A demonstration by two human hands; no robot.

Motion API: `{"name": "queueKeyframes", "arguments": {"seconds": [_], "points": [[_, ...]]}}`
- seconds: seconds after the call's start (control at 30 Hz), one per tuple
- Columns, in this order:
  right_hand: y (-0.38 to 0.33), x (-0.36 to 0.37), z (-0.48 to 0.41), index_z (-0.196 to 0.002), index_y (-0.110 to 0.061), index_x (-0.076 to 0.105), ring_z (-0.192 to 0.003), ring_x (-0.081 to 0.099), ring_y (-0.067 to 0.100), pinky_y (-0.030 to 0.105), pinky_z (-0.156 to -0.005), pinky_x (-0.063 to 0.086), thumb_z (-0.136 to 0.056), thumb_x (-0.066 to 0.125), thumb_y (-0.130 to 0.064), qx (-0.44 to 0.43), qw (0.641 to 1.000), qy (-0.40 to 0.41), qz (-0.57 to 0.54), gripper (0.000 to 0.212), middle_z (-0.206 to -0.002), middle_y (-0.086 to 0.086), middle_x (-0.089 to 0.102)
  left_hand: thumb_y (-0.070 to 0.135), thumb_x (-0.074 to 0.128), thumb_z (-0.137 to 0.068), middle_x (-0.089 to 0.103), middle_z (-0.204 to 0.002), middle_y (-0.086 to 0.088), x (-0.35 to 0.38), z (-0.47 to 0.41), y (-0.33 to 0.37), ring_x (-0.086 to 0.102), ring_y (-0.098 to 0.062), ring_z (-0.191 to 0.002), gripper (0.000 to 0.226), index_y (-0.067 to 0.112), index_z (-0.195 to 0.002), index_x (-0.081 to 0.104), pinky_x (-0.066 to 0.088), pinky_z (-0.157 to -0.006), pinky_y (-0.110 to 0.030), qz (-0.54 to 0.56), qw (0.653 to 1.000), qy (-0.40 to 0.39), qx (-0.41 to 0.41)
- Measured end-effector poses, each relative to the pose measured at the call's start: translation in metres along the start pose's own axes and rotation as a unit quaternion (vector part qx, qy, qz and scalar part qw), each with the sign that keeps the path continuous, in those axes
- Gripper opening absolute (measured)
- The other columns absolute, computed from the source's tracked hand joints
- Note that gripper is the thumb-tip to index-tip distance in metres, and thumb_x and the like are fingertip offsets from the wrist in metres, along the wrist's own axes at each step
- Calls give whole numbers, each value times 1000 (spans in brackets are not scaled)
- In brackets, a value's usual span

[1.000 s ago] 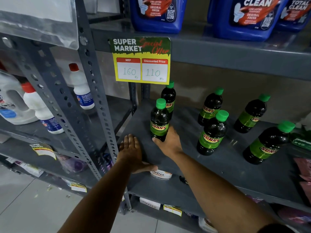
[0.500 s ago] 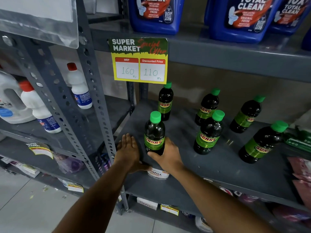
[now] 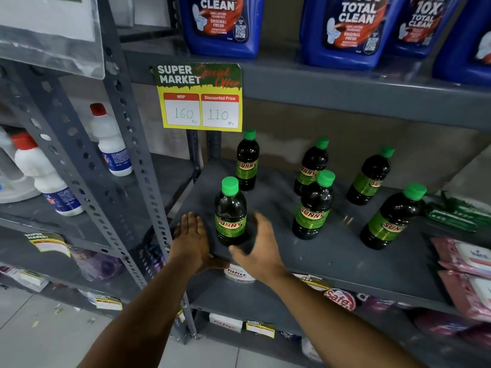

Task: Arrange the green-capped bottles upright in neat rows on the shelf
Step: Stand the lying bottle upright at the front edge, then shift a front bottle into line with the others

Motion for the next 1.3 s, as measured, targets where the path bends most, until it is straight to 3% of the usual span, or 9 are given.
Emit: {"name": "queueKeyframes", "arguments": {"seconds": [0.1,0.2,0.33,0.43,0.6,0.73,0.83,1.0,1.3], "points": [[14,-31,22,-126,-8,44,-118,40,23,39,-100,33,-59,62,-35,-51,976,210,39,74,-125,10,43,83,67,-58,-22,-158,-24,0,2,2,-15,-39,-148,151,-3,-148,-19,-4,-121,-50,-5,1000,5,1],[37,-69,21,-126,-5,39,-120,35,35,51,-99,27,-56,70,-39,43,933,349,81,84,-129,24,41,61,80,-67,-18,-159,-25,-1,3,2,-14,-40,-148,142,-3,-149,-17,-3,-120,-51,-16,1000,9,-6],[70,-112,-6,-146,-9,25,-135,34,24,44,-110,31,-60,90,-30,122,968,215,39,109,-147,10,37,43,76,-80,-12,-160,-28,-2,3,2,-10,-42,-148,123,-5,-149,-13,1,-120,-50,-33,999,10,-7],[80,-122,-15,-129,-19,45,-110,55,13,24,-85,43,-63,89,-33,118,982,137,45,81,-118,-5,58,29,69,-86,-10,-160,-29,-2,2,2,-9,-42,-148,108,-5,-149,-12,2,-120,-51,-31,999,14,-9],[74,-121,-8,-105,-33,48,-85,56,-2,5,-61,37,-59,86,-38,125,983,129,49,59,-94,-20,58,26,67,-86,-12,-160,-28,0,3,3,-10,-42,-148,107,-5,-149,-14,1,-122,-50,-24,999,21,-5],[69,-118,7,-100,-39,47,-83,53,-19,1,-58,40,-57,85,-39,123,984,115,56,58,-92,-22,59,69,72,-68,-14,-161,-24,5,0,-1,-12,-38,-149,139,-1,-150,-15,-2,-120,-48,7,999,32,-2],[69,-119,18,-98,-41,46,-86,54,-19,2,-60,41,-56,84,-41,124,985,106,54,57,-93,-21,61,107,31,-45,-13,-161,-22,4,0,-2,-11,-36,-149,156,0,-152,-10,1,-119,-47,55,997,48,2],[69,-121,31,-101,-43,47,-89,59,-9,6,-67,42,-54,82,-46,126,986,99,39,59,-97,-19,63,103,-2,-50,-2,-162,-24,4,-2,-3,-4,-36,-150,146,-1,-153,0,8,-121,-50,57,996,64,5],[73,-123,44,-103,-46,47,-89,61,-5,12,-71,47,-54,80,-49,119,988,90,40,59,-98,-18,65,103,1,-48,1,-162,-25,1,0,-3,0,-37,-150,148,-3,-152,2,11,-120,-50,35,998,59,6]]}}
Point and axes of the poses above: each hand's wrist, its own z-axis away from the middle knuckle, its own x-axis out of the palm, y = z × x, the point moved 2 cm from there along -z, towards the middle knuckle
